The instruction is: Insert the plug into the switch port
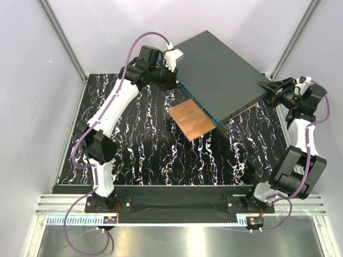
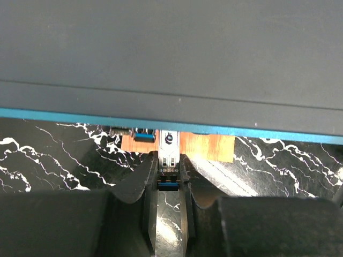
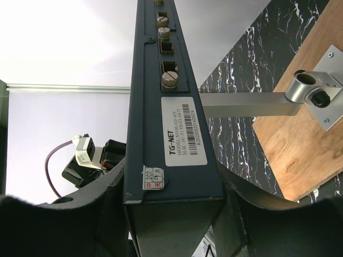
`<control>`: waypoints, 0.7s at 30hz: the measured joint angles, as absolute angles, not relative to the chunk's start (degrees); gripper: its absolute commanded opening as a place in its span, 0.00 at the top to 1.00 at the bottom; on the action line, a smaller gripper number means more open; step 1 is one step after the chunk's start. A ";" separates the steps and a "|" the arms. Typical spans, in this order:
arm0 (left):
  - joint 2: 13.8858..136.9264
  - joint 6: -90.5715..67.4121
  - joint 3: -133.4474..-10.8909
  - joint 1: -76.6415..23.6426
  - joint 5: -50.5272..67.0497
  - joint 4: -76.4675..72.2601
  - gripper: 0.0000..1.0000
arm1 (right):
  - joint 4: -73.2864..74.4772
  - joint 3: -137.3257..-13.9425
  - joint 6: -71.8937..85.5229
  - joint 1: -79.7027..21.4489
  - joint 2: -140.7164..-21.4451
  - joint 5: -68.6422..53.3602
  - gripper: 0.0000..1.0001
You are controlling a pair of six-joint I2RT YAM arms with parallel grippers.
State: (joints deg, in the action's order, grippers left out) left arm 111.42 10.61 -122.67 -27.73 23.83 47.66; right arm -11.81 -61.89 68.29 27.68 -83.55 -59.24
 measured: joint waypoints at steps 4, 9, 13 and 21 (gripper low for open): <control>111.68 10.48 -122.89 -27.83 23.79 47.31 0.86 | -11.90 -61.89 68.29 27.68 -83.57 -59.24 1.00; 112.31 10.04 -123.50 -28.03 23.70 46.39 0.69 | -12.16 -61.89 68.42 27.68 -83.77 -59.46 1.00; 112.49 9.41 -123.66 -28.42 23.70 46.70 0.63 | -12.23 -61.89 68.44 27.68 -83.81 -59.51 1.00; 108.31 10.35 -117.01 -28.62 24.25 42.54 0.44 | -12.40 -61.91 68.47 27.68 -83.99 -59.68 1.00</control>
